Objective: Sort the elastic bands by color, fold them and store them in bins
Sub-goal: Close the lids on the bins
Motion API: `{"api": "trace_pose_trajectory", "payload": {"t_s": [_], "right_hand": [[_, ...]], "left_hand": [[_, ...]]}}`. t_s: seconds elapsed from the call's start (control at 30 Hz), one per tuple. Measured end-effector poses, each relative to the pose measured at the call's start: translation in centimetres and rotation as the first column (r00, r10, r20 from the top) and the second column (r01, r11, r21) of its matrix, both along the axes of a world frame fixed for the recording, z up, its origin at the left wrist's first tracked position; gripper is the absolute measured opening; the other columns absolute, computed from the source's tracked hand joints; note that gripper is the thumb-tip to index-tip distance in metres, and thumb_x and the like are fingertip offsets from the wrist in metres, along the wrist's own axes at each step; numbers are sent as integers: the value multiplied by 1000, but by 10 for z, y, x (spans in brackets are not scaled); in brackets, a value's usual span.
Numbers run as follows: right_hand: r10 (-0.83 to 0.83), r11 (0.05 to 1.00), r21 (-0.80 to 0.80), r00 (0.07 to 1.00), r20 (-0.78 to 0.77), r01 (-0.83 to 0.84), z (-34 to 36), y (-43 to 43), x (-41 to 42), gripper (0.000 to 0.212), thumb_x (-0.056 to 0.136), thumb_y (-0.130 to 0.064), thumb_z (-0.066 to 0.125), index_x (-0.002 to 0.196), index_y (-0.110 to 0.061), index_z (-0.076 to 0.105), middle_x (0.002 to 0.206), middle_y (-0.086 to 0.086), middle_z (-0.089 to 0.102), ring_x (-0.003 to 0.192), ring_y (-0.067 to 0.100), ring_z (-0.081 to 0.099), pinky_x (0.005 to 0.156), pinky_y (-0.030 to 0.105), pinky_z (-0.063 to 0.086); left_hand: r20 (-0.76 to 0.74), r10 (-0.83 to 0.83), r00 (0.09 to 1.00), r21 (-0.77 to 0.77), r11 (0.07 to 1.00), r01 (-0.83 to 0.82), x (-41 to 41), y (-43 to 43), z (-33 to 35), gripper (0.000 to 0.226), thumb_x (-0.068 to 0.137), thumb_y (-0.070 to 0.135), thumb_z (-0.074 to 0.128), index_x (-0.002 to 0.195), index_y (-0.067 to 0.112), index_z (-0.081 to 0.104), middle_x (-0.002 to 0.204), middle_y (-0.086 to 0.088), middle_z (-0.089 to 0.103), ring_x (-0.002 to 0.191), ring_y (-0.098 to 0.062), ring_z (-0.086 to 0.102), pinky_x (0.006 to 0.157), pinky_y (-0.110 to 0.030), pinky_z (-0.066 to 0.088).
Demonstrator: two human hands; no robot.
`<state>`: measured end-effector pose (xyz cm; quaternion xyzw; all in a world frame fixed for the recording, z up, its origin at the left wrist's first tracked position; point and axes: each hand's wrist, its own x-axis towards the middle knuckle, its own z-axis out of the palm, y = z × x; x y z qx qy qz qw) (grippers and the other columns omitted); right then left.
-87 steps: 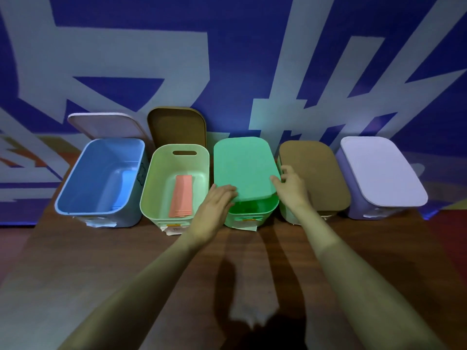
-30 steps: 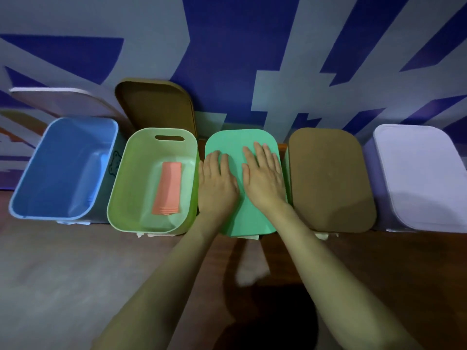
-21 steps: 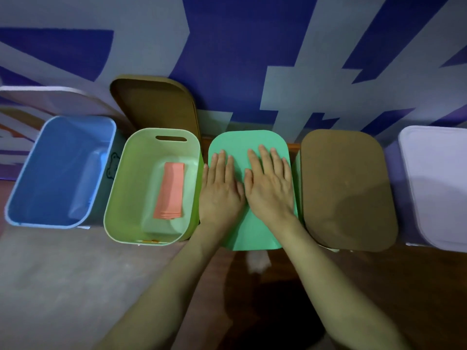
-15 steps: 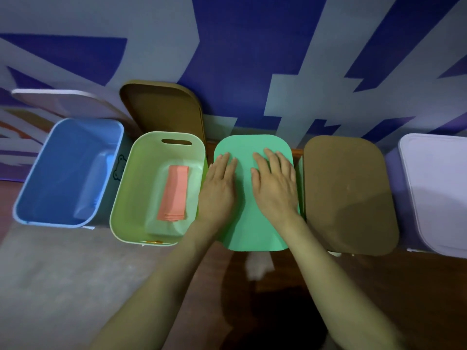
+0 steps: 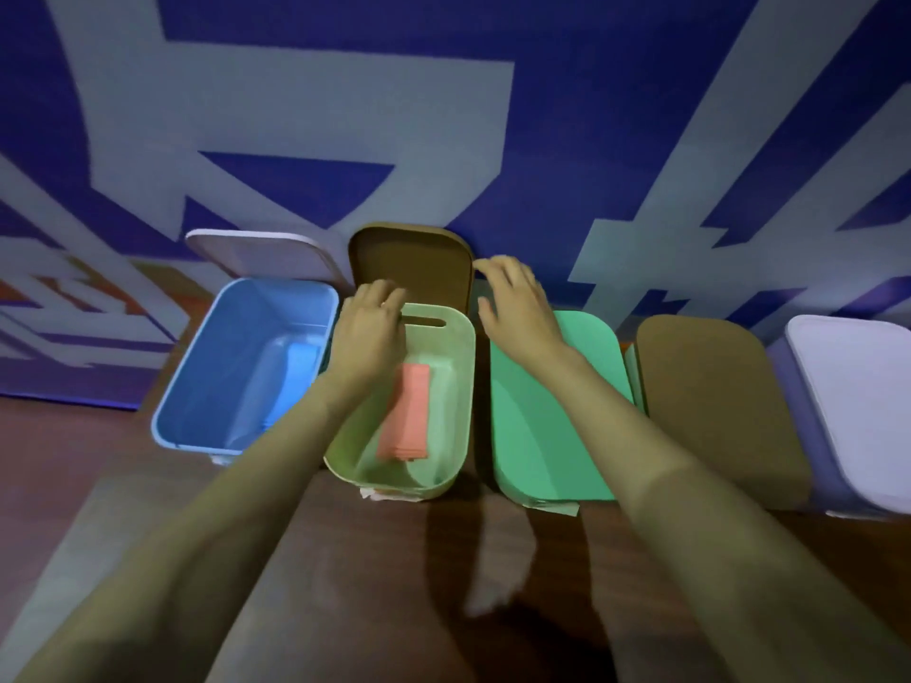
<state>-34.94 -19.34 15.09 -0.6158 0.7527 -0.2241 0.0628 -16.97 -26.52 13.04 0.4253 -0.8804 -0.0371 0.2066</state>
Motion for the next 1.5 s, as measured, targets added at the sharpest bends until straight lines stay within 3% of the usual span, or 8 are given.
{"api": "trace_pose_trajectory", "payload": {"t_s": [0.2, 0.4, 0.6, 0.7, 1.07, 1.27, 1.4, 1.5], "right_hand": [[-46, 998, -45, 997, -68, 43, 21, -61, 23, 44, 94, -15, 48, 136, -15, 37, 134, 7, 44, 118, 21, 47, 94, 33, 48], [-128, 991, -51, 976, -177, 121, 21, -74, 30, 29, 96, -11, 48, 125, -13, 47, 127, 9, 44, 109, 22, 49, 84, 28, 48], [-157, 988, -43, 965, -211, 151, 19, -71, 32, 27, 97, -6, 43, 121, -13, 51, 118, 8, 57, 107, 26, 52, 83, 37, 48], [-176, 982, -102, 964, -198, 158, 22, -69, 38, 25, 97, -8, 43, 119, -13, 53, 115, 8, 58, 104, 24, 54, 83, 35, 49], [-126, 971, -221, 980, -151, 91, 27, -35, 45, 22, 95, -12, 46, 112, -12, 60, 109, 5, 61, 100, 21, 54, 79, 32, 46], [-23, 892, -446, 979, -201, -71, 16, 15, 61, 17, 84, -7, 54, 95, -9, 67, 91, 4, 67, 86, 24, 60, 73, 34, 47], [69, 871, -455, 964, -256, -184, -2, 52, 77, 21, 81, -13, 51, 94, -12, 67, 91, 2, 65, 89, 21, 56, 77, 29, 40], [148, 883, -394, 948, -282, -255, -19, 78, 85, 21, 82, -13, 52, 97, -13, 67, 95, 3, 64, 94, 22, 56, 84, 31, 41]], "left_hand": [[-83, 98, 992, 13, 995, -97, 2, -53, 28, 41, 80, -7, 42, 119, -2, 51, 118, -23, 51, 103, -40, 48, 83, -47, 43], [69, 122, 990, 83, 988, -127, 9, -71, 27, 21, 89, 12, 48, 103, -4, 52, 109, -22, 45, 91, -39, 49, 64, -42, 38], [532, 87, 842, 236, 940, -247, 33, -36, 6, 25, 92, 13, 47, 114, 5, 57, 119, -15, 59, 109, -35, 58, 85, -38, 47], [566, 79, 821, 280, 918, -282, 38, -24, -8, 29, 90, 3, 42, 113, 3, 59, 118, -15, 60, 109, -34, 58, 86, -37, 48], [147, 318, 936, 505, 790, -348, 45, -27, 1, 26, 92, 19, 46, 96, -3, 59, 98, -21, 64, 95, -41, 58, 70, -38, 43], [-209, 394, 895, 384, 875, -296, 75, 4, 21, 32, 88, -2, 37, 118, 0, 46, 122, -19, 48, 105, -39, 49, 76, -40, 35], [-423, 276, 863, 274, 947, -169, 80, 31, 20, 27, 94, 5, 38, 117, 1, 51, 119, -18, 51, 110, -33, 46, 87, -31, 33], [-388, 221, 895, 236, 962, -135, 82, 44, 13, 34, 97, 21, 37, 114, 1, 58, 119, -18, 55, 112, -35, 49, 96, -35, 34]]}}
